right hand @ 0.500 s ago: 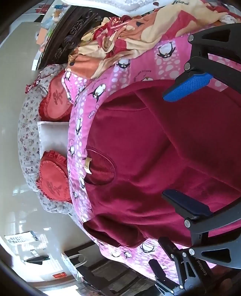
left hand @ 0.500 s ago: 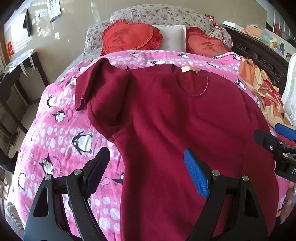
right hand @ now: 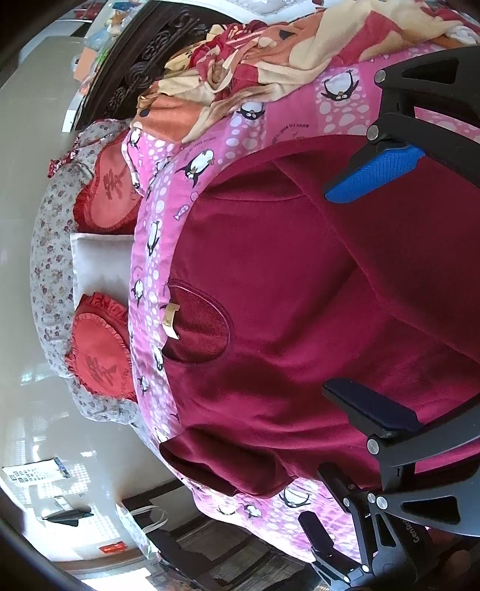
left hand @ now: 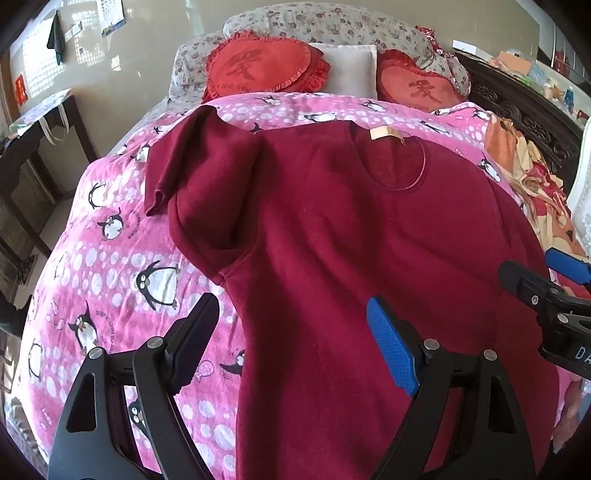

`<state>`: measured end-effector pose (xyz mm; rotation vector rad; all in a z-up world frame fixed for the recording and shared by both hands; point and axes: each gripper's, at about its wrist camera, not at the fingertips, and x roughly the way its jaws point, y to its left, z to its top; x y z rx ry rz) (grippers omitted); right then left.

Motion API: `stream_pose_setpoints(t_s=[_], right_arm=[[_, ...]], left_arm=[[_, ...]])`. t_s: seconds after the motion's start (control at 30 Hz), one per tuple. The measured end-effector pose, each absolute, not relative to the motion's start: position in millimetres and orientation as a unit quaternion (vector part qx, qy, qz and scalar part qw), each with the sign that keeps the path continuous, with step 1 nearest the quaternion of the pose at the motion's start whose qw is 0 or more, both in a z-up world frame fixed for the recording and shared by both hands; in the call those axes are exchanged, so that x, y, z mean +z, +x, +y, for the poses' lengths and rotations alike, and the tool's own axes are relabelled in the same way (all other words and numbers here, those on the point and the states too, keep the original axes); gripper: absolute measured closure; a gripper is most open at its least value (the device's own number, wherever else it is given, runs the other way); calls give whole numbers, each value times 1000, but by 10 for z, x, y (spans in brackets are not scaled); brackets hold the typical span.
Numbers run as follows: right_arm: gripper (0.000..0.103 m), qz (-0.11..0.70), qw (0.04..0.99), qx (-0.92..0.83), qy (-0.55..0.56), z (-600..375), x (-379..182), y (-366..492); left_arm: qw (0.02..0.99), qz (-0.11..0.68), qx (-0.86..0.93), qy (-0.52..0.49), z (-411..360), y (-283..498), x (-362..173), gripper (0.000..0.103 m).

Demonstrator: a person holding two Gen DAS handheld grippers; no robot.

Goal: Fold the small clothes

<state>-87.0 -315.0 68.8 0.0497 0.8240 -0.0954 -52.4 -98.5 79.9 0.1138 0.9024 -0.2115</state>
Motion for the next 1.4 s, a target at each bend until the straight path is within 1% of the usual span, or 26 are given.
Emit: stream_pose_setpoints(t_s=[0.33,1.4], right_arm=[[8,419,907,-43,25,-3105,614,-820],[8,431,902,-21,17,-2881,491,-646]], left_arm=[[891,441,-96,52,-943,-469,742,20],[887,453,-80,39,-762,-302,615,20]])
